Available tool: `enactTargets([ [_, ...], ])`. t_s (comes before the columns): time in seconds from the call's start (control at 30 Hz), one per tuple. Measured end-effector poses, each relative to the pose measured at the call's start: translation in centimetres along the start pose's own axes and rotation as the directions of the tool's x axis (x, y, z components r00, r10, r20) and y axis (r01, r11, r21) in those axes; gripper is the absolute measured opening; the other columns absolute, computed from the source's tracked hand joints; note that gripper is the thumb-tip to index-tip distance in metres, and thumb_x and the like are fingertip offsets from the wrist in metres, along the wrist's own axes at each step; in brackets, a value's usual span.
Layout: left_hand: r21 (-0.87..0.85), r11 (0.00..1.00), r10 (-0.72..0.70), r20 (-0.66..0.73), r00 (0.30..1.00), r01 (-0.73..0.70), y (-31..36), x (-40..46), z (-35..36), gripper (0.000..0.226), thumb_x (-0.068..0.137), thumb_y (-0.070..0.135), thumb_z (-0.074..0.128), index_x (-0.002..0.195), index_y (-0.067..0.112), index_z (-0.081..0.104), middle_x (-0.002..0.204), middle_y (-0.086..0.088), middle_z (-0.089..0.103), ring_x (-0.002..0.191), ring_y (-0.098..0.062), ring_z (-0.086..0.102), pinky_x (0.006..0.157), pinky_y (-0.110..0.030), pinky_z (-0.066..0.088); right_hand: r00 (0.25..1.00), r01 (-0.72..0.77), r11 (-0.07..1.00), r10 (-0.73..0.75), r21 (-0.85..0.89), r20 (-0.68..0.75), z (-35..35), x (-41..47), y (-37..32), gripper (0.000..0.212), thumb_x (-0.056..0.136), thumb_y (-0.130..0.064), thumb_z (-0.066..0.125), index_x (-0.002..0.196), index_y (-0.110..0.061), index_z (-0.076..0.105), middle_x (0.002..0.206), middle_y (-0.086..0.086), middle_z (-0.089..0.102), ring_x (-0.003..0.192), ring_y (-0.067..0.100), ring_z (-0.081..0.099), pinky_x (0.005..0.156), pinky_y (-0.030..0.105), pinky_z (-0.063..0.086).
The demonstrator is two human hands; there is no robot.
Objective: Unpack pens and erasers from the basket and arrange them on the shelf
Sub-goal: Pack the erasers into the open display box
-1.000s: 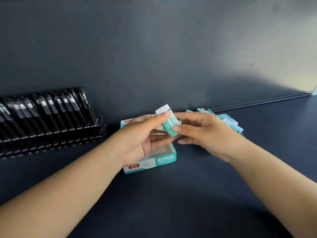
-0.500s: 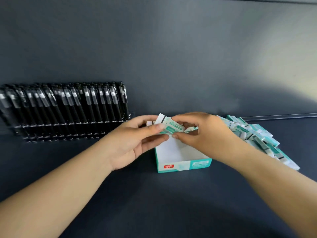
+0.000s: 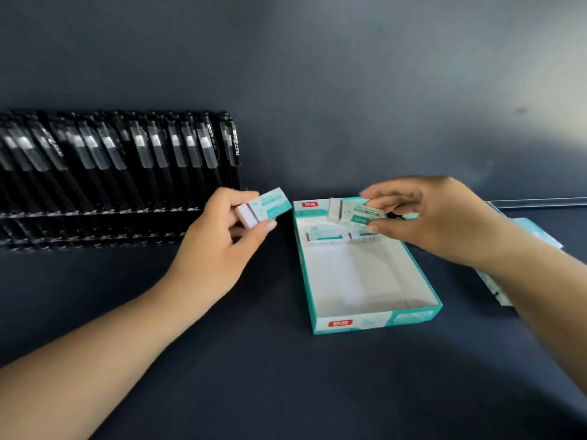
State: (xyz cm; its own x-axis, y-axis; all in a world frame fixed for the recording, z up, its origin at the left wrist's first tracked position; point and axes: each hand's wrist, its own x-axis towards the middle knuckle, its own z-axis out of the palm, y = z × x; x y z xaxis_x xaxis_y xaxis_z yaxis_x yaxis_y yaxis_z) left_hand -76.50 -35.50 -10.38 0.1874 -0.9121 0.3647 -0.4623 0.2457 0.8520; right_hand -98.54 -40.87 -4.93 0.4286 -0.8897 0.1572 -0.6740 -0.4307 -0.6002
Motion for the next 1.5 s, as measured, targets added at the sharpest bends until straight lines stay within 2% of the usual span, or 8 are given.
enactTargets([
  [0.1, 0.121, 0.989, 0.091, -0.020, 0.996, -0.088, -0.7, -0.1, 0.7, 0.022, 0.082, 0.038, 0.057, 0.091, 0.040, 0.037, 0.097, 0.027, 0.052, 0.088, 0.012, 0.055, 0.077, -0.001, 0.041, 0.997, 0.066, 0.965, -0.052, -0.253, 0.061, 0.7, -0.2, 0.3, 0.028, 0.079, -0.019, 0.068, 0.106, -0.025, 0.067, 0.093, -0.018, 0.066, 0.080, 0.000, 0.055, 0.074, 0.002, 0.035],
  [0.3, 0.125, 0.957, 0.234, 0.198, 0.952, -0.261, -1.4, -0.8, 1.8, 0.022, 0.085, 0.048, 0.045, 0.100, 0.034, 0.035, 0.098, 0.033, 0.048, 0.094, 0.026, 0.048, 0.077, 0.002, 0.038, 0.982, 0.185, 0.876, -0.143, -0.445, 0.125, 3.0, -0.5, 0.6, 0.035, 0.086, -0.031, 0.056, 0.120, -0.029, 0.059, 0.120, -0.005, 0.062, 0.112, 0.017, 0.054, 0.092, 0.023, 0.036],
  [0.43, 0.137, 0.947, 0.253, 0.235, 0.939, -0.289, -2.3, -0.8, 1.9, 0.031, 0.083, 0.047, 0.037, 0.104, 0.026, 0.031, 0.115, 0.033, 0.034, 0.113, 0.029, 0.031, 0.087, 0.005, 0.029, 0.961, 0.276, 0.820, -0.249, -0.502, 0.121, 4.1, 0.6, 1.4, 0.026, 0.079, -0.026, 0.063, 0.102, -0.017, 0.070, 0.102, 0.003, 0.070, 0.094, 0.023, 0.064, 0.081, 0.027, 0.045],
  [0.6, 0.177, 0.948, 0.212, 0.262, 0.942, -0.263, -3.2, -0.5, 1.9, 0.033, 0.081, 0.050, 0.035, 0.103, 0.027, 0.029, 0.111, 0.034, 0.035, 0.114, 0.033, 0.023, 0.088, 0.008, 0.023, 0.948, 0.318, 0.844, -0.295, -0.433, 0.121, 5.0, 0.9, 1.8, 0.020, 0.061, -0.024, 0.061, 0.071, -0.009, 0.069, 0.071, 0.008, 0.068, 0.061, 0.026, 0.064, 0.056, 0.035, 0.056],
  [0.87, 0.197, 0.950, 0.178, 0.295, 0.939, -0.242, -3.1, -0.4, 1.4, 0.036, 0.082, 0.054, 0.034, 0.106, 0.027, 0.030, 0.102, 0.029, 0.048, 0.094, 0.021, 0.044, 0.077, 0.000, 0.035, 0.992, 0.130, 0.834, -0.113, -0.536, 0.064, 4.8, 0.2, 1.4, 0.036, 0.074, -0.045, 0.048, 0.088, -0.018, 0.068, 0.083, 0.005, 0.067, 0.087, 0.029, 0.058, 0.073, 0.034, 0.046],
  [1.1, 0.207, 0.959, 0.131, 0.275, 0.953, -0.192, -2.5, -0.5, 1.0, 0.034, 0.079, 0.057, 0.033, 0.103, 0.034, 0.034, 0.088, 0.026, 0.052, 0.088, 0.000, 0.052, 0.075, -0.008, 0.039, 0.978, 0.200, 0.867, -0.205, -0.457, 0.040, 5.0, 0.2, 2.1, 0.018, 0.067, -0.027, 0.058, 0.072, -0.014, 0.070, 0.063, 0.007, 0.066, 0.054, 0.027, 0.061, 0.049, 0.037, 0.054],
  [1.23, 0.238, 0.951, 0.124, 0.284, 0.951, -0.196, -2.2, -0.6, 0.8, 0.033, 0.078, 0.059, 0.032, 0.100, 0.035, 0.035, 0.085, 0.008, 0.060, 0.084, -0.006, 0.053, 0.074, -0.011, 0.040, 0.983, 0.183, 0.890, -0.168, -0.418, 0.072, 4.7, 0.4, 1.5, 0.016, 0.078, -0.026, 0.065, 0.088, -0.016, 0.071, 0.081, -0.003, 0.071, 0.074, 0.023, 0.066, 0.066, 0.033, 0.053],
  [1.5, 0.284, 0.945, 0.082, 0.282, 0.956, -0.165, -2.4, -0.7, 1.1, 0.036, 0.074, 0.064, 0.028, 0.101, 0.042, 0.035, 0.091, 0.024, 0.046, 0.082, 0.004, 0.047, 0.066, -0.008, 0.037, 0.988, 0.150, 0.922, -0.127, -0.358, 0.086, 4.3, 0.6, 1.8, 0.020, 0.079, -0.028, 0.066, 0.097, -0.020, 0.069, 0.076, -0.016, 0.053, 0.085, -0.002, 0.052, 0.077, 0.017, 0.038],
])
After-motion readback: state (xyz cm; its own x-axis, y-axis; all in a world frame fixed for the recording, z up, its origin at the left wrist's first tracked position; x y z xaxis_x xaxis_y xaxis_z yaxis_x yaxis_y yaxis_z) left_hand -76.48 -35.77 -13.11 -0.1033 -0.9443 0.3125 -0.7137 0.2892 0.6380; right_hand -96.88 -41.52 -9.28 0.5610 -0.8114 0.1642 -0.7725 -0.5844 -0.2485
